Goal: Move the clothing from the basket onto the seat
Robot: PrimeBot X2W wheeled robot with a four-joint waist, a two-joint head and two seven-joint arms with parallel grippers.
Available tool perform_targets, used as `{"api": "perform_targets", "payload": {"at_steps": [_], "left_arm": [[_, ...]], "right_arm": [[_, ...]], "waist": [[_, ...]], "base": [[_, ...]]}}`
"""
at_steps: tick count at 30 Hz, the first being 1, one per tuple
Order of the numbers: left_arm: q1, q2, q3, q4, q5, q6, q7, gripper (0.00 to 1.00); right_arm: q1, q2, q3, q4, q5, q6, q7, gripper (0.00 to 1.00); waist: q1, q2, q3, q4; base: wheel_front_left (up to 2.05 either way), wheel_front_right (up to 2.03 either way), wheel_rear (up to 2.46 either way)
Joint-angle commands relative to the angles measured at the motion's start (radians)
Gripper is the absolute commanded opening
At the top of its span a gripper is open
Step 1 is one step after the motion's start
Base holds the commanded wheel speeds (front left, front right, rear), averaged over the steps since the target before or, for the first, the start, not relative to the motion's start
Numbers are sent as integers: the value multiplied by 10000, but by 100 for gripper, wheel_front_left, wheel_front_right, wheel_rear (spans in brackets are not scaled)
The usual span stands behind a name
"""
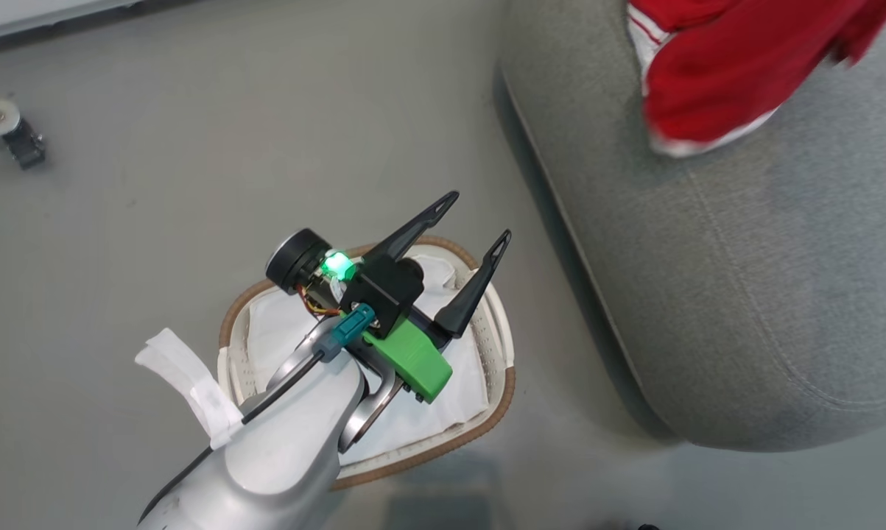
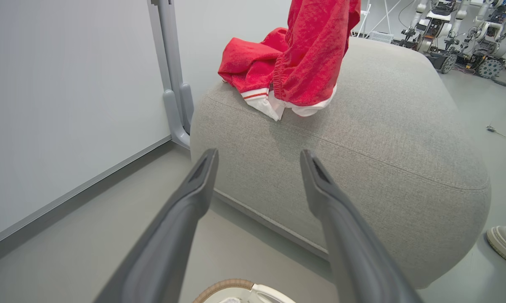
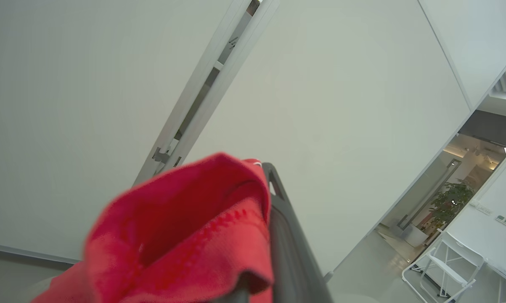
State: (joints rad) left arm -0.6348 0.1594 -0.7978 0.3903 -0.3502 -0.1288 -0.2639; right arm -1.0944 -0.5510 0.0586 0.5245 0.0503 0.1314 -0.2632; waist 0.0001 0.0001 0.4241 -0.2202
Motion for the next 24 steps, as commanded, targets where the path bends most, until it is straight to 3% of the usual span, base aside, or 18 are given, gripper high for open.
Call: {"api": "perform_targets", "payload": {"at_steps": [1, 8, 16, 24], "left_arm": [[-239, -46, 55, -94, 81, -33, -7, 100], [-562, -99, 100, -363, 270, -33, -7, 100], [-858, -32, 321, -611, 387, -32, -5, 100], [-755, 150, 522, -711, 533, -31, -7, 100]], "right_arm": [[-446, -230, -114, 210, -138, -14, 35, 0], [-2181, -889, -988, 1450, -420, -15, 229, 0], [-1804, -418, -2285, 3149, -1204, -15, 37, 0], [-987, 378, -3280, 3651, -1974, -15, -25, 0]], "waist": [[-1, -1, 728, 714], [-1, -1, 1703, 1401], [-1, -1, 2558, 1975], [-1, -1, 2923, 1815]], "base": [[0, 0, 0], [0, 0, 0], [0, 0, 0], [0, 0, 0]]}}
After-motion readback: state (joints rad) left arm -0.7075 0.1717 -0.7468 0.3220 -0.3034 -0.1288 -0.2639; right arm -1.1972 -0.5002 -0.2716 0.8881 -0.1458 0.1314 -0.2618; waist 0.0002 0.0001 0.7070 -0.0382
